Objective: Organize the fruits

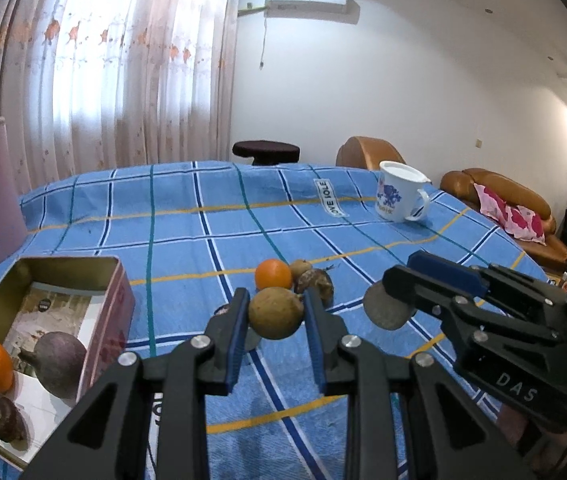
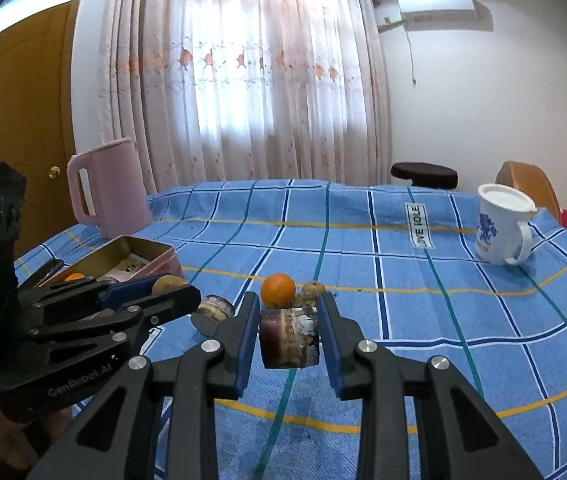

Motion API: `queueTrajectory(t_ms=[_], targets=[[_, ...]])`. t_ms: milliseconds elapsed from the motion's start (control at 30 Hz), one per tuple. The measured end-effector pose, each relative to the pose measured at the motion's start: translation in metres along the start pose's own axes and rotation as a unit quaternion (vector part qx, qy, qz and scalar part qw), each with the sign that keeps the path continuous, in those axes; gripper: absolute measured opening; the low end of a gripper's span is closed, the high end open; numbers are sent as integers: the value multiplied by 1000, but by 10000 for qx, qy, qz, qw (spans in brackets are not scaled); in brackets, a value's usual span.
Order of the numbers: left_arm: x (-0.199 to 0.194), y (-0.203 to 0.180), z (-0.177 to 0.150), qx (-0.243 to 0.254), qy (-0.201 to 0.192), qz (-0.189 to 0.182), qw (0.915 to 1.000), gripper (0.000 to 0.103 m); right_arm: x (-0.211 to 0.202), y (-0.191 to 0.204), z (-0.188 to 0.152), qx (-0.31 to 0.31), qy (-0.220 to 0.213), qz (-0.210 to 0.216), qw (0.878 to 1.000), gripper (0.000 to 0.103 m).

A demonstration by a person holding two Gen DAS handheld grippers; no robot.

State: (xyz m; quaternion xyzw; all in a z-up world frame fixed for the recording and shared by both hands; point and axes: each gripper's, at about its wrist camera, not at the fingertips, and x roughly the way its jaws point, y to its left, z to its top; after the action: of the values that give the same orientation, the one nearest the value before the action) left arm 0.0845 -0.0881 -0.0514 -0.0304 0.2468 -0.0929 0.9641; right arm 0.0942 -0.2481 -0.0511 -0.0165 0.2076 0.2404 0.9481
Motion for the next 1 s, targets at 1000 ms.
queueTrajectory(t_ms=[1000], targets=[[-40, 38, 0, -253, -443, 410, 9979, 29, -4, 46, 21, -496, -293, 483, 9972, 32]])
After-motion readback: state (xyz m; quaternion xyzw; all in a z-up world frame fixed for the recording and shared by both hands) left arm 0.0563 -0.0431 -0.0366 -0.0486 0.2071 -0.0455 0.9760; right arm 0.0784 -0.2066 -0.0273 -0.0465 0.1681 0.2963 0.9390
